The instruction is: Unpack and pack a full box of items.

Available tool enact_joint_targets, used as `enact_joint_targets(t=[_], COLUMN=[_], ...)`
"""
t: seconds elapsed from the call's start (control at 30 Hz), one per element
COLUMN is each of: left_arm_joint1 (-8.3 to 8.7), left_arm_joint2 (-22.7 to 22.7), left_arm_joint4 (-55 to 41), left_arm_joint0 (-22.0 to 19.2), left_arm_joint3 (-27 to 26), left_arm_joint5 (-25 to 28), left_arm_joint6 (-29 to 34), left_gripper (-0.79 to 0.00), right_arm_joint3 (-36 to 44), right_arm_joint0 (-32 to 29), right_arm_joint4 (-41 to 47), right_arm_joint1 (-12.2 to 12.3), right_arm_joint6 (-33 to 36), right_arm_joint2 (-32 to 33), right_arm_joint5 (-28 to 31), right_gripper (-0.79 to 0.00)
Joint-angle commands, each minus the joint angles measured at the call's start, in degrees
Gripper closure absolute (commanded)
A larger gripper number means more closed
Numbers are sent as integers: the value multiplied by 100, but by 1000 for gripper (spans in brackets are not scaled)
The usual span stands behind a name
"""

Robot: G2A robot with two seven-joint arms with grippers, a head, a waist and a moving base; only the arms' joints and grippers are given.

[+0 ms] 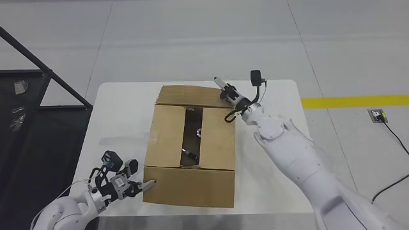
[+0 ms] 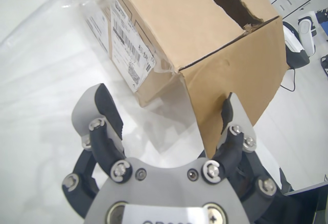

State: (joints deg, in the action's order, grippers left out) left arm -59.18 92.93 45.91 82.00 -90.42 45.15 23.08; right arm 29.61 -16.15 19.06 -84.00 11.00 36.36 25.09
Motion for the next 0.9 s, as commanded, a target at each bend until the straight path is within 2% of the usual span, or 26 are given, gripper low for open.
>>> enact_joint_targets(t=[0.0, 0.07, 0.2, 0.27, 0.33, 0.43, 0.53, 0.7, 0.87], left_arm_joint1=[8, 16, 33, 41, 51, 65, 76, 71, 81], left_arm_joint2=[-10, -21, 7, 60, 155, 345, 529, 593, 616], left_arm_joint4=[17, 19, -12, -96, -241, -587, -899, -1380, -1605], left_arm_joint0=[3, 8, 44, 88, 156, 289, 377, 393, 379], left_arm_joint3=[-7, -19, -82, -125, -183, -232, -217, -104, -55], left_arm_joint5=[7, 22, 57, 103, 170, 255, 137, -146, -182], left_arm_joint6=[-8, -13, -97, -201, -352, -599, -734, -814, -762], left_gripper=[-785, -785, -785, -785, -785, -785, -785, -785, -785], right_arm_joint3=[-199, -333, -363, -204, 31, 355, 588, 941, 1032], right_arm_joint0=[66, 103, 65, -23, -134, -233, -263, -338, -376], right_arm_joint4=[-36, -51, 84, 343, 757, 1321, 1293, 626, 326], right_arm_joint1=[-84, -147, -194, -187, -158, -87, -38, -68, -181], right_arm_joint6=[15, 3, 106, 510, 1279, 2795, 3706, 3899, 3560], right_arm_joint2=[-22, -8, 141, 267, 415, 577, 561, 283, 122], right_arm_joint5=[-70, 43, 721, 1099, 1301, 919, 268, -734, -1299], right_gripper=[-785, -785, -785, -785, -785, -785, -785, -785, -785])
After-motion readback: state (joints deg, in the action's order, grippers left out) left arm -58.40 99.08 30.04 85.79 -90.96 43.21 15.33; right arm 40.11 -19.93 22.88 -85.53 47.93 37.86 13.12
